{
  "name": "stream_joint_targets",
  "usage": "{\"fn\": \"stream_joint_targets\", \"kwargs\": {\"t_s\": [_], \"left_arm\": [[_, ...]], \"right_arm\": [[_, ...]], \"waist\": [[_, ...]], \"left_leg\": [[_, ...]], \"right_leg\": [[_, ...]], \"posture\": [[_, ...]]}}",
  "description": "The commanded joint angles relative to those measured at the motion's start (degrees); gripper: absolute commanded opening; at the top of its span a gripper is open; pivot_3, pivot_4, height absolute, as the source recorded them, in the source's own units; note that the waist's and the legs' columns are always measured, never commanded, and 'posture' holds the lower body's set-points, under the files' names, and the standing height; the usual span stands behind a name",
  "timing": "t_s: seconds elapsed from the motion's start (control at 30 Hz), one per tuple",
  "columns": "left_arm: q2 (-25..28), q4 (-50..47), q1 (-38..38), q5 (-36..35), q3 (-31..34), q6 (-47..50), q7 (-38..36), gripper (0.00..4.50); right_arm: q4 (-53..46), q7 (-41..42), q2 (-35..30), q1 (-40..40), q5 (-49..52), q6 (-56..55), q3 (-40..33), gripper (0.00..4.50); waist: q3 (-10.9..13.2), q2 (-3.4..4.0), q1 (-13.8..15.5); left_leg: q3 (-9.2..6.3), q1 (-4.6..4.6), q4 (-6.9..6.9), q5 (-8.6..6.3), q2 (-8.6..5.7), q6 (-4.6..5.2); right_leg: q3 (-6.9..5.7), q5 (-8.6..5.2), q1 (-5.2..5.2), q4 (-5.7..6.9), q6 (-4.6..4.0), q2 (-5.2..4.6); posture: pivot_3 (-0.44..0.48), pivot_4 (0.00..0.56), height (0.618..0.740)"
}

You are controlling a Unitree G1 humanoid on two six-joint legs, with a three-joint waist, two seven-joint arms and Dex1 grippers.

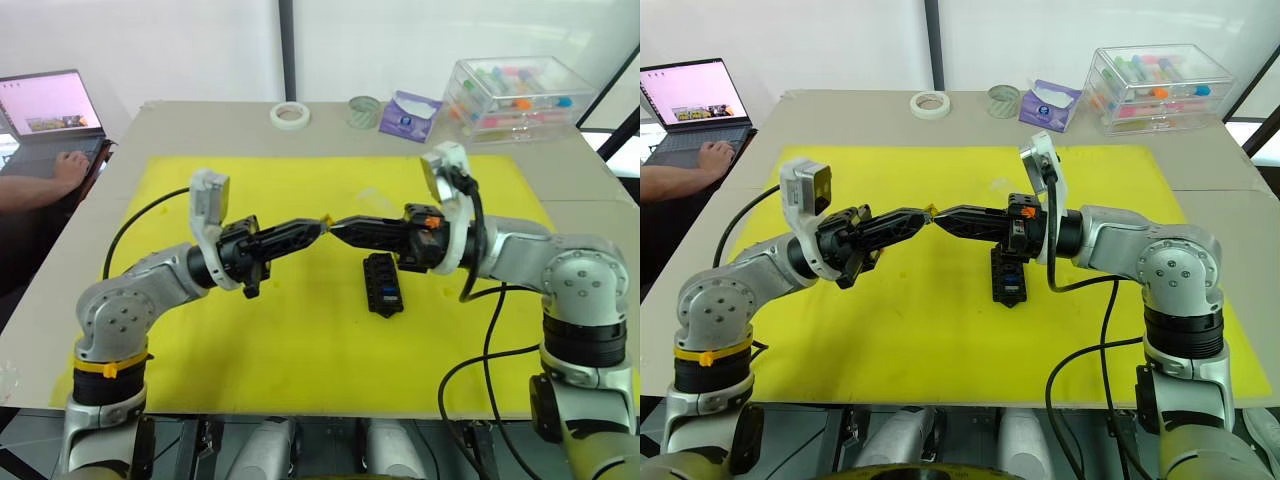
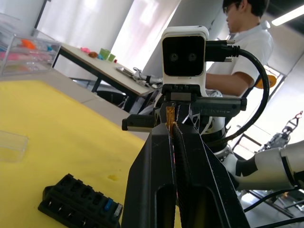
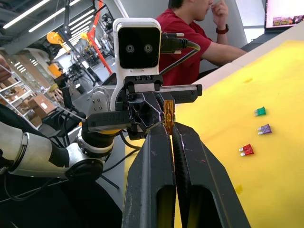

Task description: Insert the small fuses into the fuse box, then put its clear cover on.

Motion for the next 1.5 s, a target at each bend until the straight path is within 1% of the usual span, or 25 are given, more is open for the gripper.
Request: {"fn": "stream_joint_targets", "kwargs": {"t_s": [0.03, 0.1, 0.2, 0.3, 0.43, 0.47, 0.53, 0.57, 0.67, 0.77, 0.9, 1.0, 1.07, 1.17, 1.23, 1.33, 1.4, 1.5], "left_arm": [[1.97, -1.99, 0.33, -0.38, -1.21, 1.15, -0.13, 0.00], [3.15, -2.06, 0.35, -0.10, -1.65, 1.73, -0.55, 0.00], [5.47, -2.01, 0.45, -1.27, -1.58, 3.25, -1.27, 0.74], [7.36, -2.10, 0.75, -1.06, -1.66, 3.58, -2.68, 1.77], [10.27, -3.14, 4.01, 3.69, -2.31, 0.04, -7.78, 3.25], [10.26, -3.34, 4.73, 4.74, -2.68, -1.05, -8.50, 3.58], [9.20, -3.94, 5.58, 8.47, -4.22, -4.90, -9.62, 4.39], [8.55, -4.27, 5.88, 10.79, -5.24, -7.27, -10.24, 4.45], [7.50, -4.65, 6.40, 15.35, -7.36, -11.63, -11.32, 4.45], [7.52, -4.48, 7.89, 21.36, -10.56, -17.20, -13.94, 4.45], [7.80, -3.34, 9.13, 26.19, -12.28, -22.39, -16.58, 4.45], [8.24, -3.09, 10.18, 29.74, -13.90, -26.17, -18.74, 4.45], [7.54, -2.79, 10.68, 31.85, -14.46, -28.73, -18.71, 4.45], [6.17, -2.42, 11.29, 33.74, -15.13, -31.29, -18.45, 4.45], [5.38, -1.41, 11.32, 36.67, -16.63, -34.27, -18.57, 4.45], [3.53, 1.31, 10.26, 40.02, -18.60, -38.01, -18.42, 4.45], [2.82, 3.20, 9.45, 42.76, -20.38, -40.79, -19.12, 4.45], [1.28, 4.66, 8.80, 44.07, -21.47, -41.95, -18.48, 4.45]], "right_arm": [[-1.04, -0.39, 0.37, -0.77, 1.61, -0.79, -0.92, 0.02], [-1.13, -0.21, -0.07, -0.76, 1.84, -0.51, -1.09, 0.02], [-1.11, 0.33, -1.17, -0.69, 1.92, -0.07, -1.47, 0.00], [-1.00, 0.76, -2.18, -0.70, 1.98, 0.03, -1.63, 0.00], [-0.72, 2.32, -4.69, -0.24, 0.54, -0.29, -1.66, 0.00], [-0.82, 2.60, -5.16, -0.09, 0.01, -0.51, -1.45, 0.00], [-1.02, 3.31, -6.36, 0.02, -1.21, -0.74, -1.02, 0.00], [-1.23, 3.93, -7.12, 0.14, -2.02, -0.86, -0.84, 0.00], [-1.70, 5.83, -9.00, 0.31, -3.64, -1.32, -0.97, 0.00], [-1.82, 8.74, -12.86, 0.36, -5.91, -1.86, -2.01, 0.00], [-2.42, 14.48, -18.99, 0.72, -12.19, -5.00, -0.35, 0.00], [-3.21, 20.07, -24.78, 1.43, -18.83, -8.84, 2.20, 0.00], [-3.34, 23.42, -27.60, 2.36, -23.55, -12.53, 4.27, 0.00], [-2.68, 25.45, -28.42, 2.63, -26.63, -14.99, 5.26, 0.00], [-2.77, 28.42, -30.55, 3.13, -32.37, -19.40, 8.15, 0.00], [-2.01, 31.05, -31.90, 3.38, -38.58, -24.27, 11.34, 0.00], [-1.20, 31.91, -32.01, 2.93, -41.51, -26.19, 12.64, 0.00], [-0.24, 32.88, -31.48, 2.26, -44.89, -28.77, 13.70, 0.00]], "waist": [[0.00, 0.00, -0.03], [0.00, 0.01, -0.04], [0.01, 0.02, 0.01], [0.03, 0.04, -0.01], [0.06, 0.10, -0.03], [0.07, 0.11, -0.02], [0.07, 0.12, 0.00], [0.08, 0.12, 0.16], [0.08, 0.12, 0.36], [0.09, 0.15, 0.30], [0.12, 0.18, 0.30], [0.12, 0.20, 0.31], [0.13, 0.20, 0.29], [0.13, 0.20, 0.27], [0.14, 0.24, 0.32], [0.15, 0.24, 0.51], [0.15, 0.24, 0.96], [0.16, 0.26, 1.24]], "left_leg": [[0.00, 0.00, 0.00, 0.00, 0.00, 0.00], [0.00, 0.00, -0.01, 0.00, 0.01, 0.00], [0.00, 0.00, -0.01, 0.00, 0.00, 0.00], [0.00, 0.00, -0.01, 0.00, 0.01, 0.00], [0.00, 0.00, -0.03, 0.00, 0.01, 0.00], [0.00, 0.00, -0.05, 0.00, 0.01, 0.00], [0.00, 0.00, -0.08, 0.00, 0.03, 0.00], [0.00, 0.00, -0.08, 0.00, 0.03, 0.00], [0.00, 0.00, -0.05, -0.01, 0.01, 0.01], [0.01, 0.00, -0.08, -0.01, 0.02, 0.02], [0.03, 0.00, -0.12, -0.02, 0.03, 0.04], [0.04, 0.00, -0.12, -0.03, 0.04, 0.05], [0.05, -0.01, -0.12, -0.04, 0.05, 0.07], [0.06, -0.01, -0.12, -0.05, 0.06, 0.08], [0.07, -0.01, -0.12, -0.05, 0.06, 0.08], [0.09, -0.01, -0.11, -0.05, 0.06, 0.08], [0.10, -0.01, -0.09, -0.05, 0.05, 0.08], [0.12, -0.01, -0.09, -0.05, 0.06, 0.08]], "right_leg": [[0.00, 0.00, 0.00, 0.00, 0.00, 0.00], [0.00, 0.00, 0.00, 0.00, 0.00, 0.00], [0.01, 0.00, -0.01, 0.00, 0.00, 0.00], [0.01, 0.00, -0.01, 0.00, 0.00, 0.01], [0.01, 0.00, -0.01, -0.03, 0.00, 0.01], [0.01, 0.00, -0.01, -0.05, 0.00, 0.01], [0.01, 0.00, -0.01, -0.07, -0.01, 0.01], [0.01, 0.00, 0.00, -0.08, -0.01, 0.01], [-0.01, 0.00, 0.08, -0.15, 0.00, -0.01], [-0.01, 0.00, 0.07, -0.18, 0.00, -0.01], [-0.01, 0.00, 0.06, -0.21, 0.00, 0.00], [-0.02, 0.00, 0.06, -0.22, 0.00, 0.00], [-0.02, 0.00, 0.07, -0.26, 0.00, 0.00], [-0.03, 0.00, 0.08, -0.27, 0.00, 0.00], [-0.02, 0.00, 0.08, -0.27, 0.00, 0.00], [-0.03, 0.00, 0.08, -0.28, 0.00, -0.01], [-0.03, 0.00, 0.09, -0.28, 0.00, -0.01], [-0.02, 0.00, 0.08, -0.28, 0.00, 0.00]], "posture": [[0.000, 0.150, 0.740], [0.000, 0.150, 0.740], [0.000, 0.150, 0.740], [0.000, 0.150, 0.740], [0.000, 0.150, 0.740], [0.000, 0.150, 0.740], [0.000, 0.150, 0.740], [0.000, 0.150, 0.740], [0.000, 0.150, 0.740], [0.000, 0.150, 0.740], [0.000, 0.150, 0.740], [0.000, 0.150, 0.740], [0.000, 0.150, 0.740], [0.000, 0.150, 0.740], [0.000, 0.150, 0.740], [0.000, 0.150, 0.740], [0.000, 0.150, 0.740], [0.000, 0.150, 0.740]]}}
